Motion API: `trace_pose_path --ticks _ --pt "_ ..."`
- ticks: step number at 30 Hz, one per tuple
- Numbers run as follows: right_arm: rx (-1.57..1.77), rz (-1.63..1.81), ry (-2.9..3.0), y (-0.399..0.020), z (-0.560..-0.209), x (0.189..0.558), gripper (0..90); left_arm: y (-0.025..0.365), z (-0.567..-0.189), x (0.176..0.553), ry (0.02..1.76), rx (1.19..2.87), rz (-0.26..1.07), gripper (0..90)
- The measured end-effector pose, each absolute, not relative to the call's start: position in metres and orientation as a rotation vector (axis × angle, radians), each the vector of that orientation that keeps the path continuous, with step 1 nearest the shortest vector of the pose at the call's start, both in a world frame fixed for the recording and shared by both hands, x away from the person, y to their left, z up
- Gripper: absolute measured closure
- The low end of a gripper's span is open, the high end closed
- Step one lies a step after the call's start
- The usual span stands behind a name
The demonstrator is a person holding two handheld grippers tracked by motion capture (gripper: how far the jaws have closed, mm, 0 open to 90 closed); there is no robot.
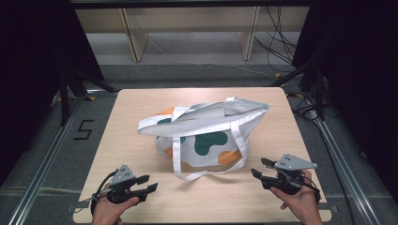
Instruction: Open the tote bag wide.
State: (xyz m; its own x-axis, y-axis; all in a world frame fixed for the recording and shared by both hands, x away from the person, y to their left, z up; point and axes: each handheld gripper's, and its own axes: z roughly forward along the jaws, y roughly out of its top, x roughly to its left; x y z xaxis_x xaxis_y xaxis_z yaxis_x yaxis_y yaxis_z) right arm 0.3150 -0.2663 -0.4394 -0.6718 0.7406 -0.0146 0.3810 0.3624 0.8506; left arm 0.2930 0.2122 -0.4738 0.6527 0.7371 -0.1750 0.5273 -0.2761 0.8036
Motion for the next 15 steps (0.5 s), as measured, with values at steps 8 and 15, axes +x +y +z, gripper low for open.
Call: trace_pose_path --ticks 8,15 --pt "0.924 1.245 2.246 -0.256 -0.413 0.327 69.9 0.207 -0.454 0.303 0.916 1.943 0.336 81.6" --pt "0.806 1.247 2.222 -0.248 -0.373 0.344 88.9 0.205 -0.413 0.327 0.856 1.927 0.375 89.3"
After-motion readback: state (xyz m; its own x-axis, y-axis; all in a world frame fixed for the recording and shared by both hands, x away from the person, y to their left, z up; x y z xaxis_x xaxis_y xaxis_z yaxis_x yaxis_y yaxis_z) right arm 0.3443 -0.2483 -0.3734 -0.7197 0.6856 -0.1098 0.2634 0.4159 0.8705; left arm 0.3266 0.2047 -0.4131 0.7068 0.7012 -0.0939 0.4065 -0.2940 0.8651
